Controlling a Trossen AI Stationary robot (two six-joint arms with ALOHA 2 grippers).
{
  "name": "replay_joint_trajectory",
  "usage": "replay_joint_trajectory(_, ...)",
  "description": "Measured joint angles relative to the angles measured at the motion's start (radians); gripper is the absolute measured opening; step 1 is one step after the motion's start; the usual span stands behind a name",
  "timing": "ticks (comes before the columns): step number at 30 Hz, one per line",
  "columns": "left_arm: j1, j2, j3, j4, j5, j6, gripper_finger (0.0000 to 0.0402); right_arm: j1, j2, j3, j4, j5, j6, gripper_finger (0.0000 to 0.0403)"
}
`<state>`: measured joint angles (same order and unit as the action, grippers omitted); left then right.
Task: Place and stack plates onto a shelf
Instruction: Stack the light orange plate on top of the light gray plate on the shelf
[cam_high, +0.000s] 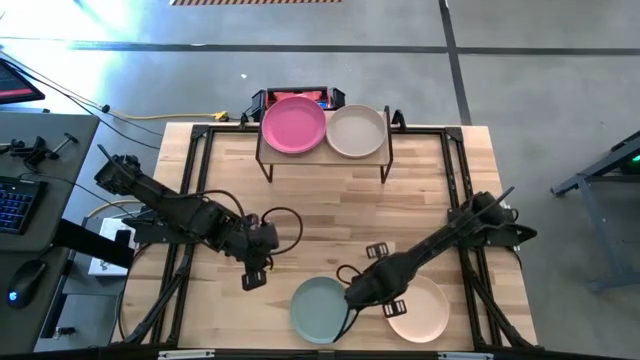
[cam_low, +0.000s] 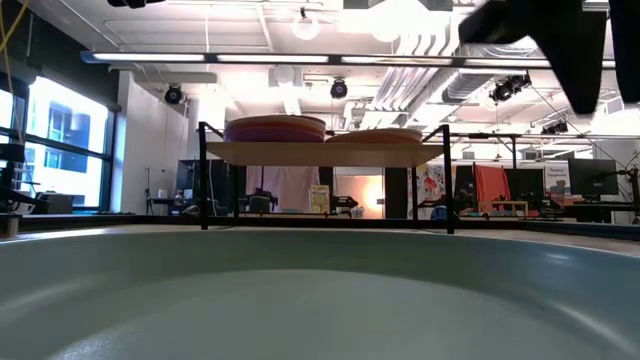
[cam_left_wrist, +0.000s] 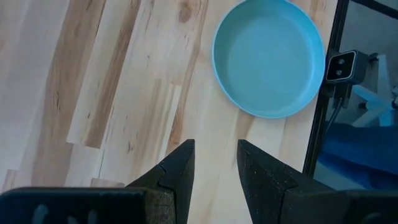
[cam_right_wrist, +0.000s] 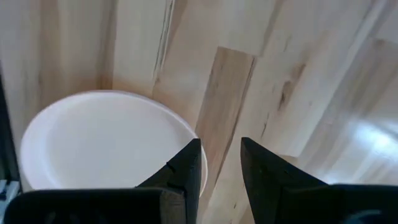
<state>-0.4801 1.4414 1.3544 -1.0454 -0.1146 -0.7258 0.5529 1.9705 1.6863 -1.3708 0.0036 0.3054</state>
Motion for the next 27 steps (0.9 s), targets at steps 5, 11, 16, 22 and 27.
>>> replay_joint_trajectory(5,0.000,0.000,0.000,0.000,-0.001,0.000,0.0110,0.003,0.064,0.000,0.000,-0.025,-0.019,0.0090)
replay_joint_trajectory(11,0.000,0.000,0.000,0.000,-0.001,-0.004,0.0110,0.035,0.120,0.000,0.000,-0.043,-0.093,0.0090)
replay_joint_trajectory(16,0.000,0.000,0.000,-0.001,-0.001,-0.005,0.0110,0.071,0.144,0.000,0.001,-0.053,-0.108,0.0090)
replay_joint_trajectory(22,0.000,0.000,0.000,0.000,-0.001,-0.005,0.0110,0.096,0.177,0.000,-0.001,-0.040,-0.105,0.0090)
replay_joint_trajectory(27,0.000,0.000,0.000,0.000,-0.003,-0.006,0.0110,0.097,0.218,0.000,-0.012,-0.033,-0.103,0.0090)
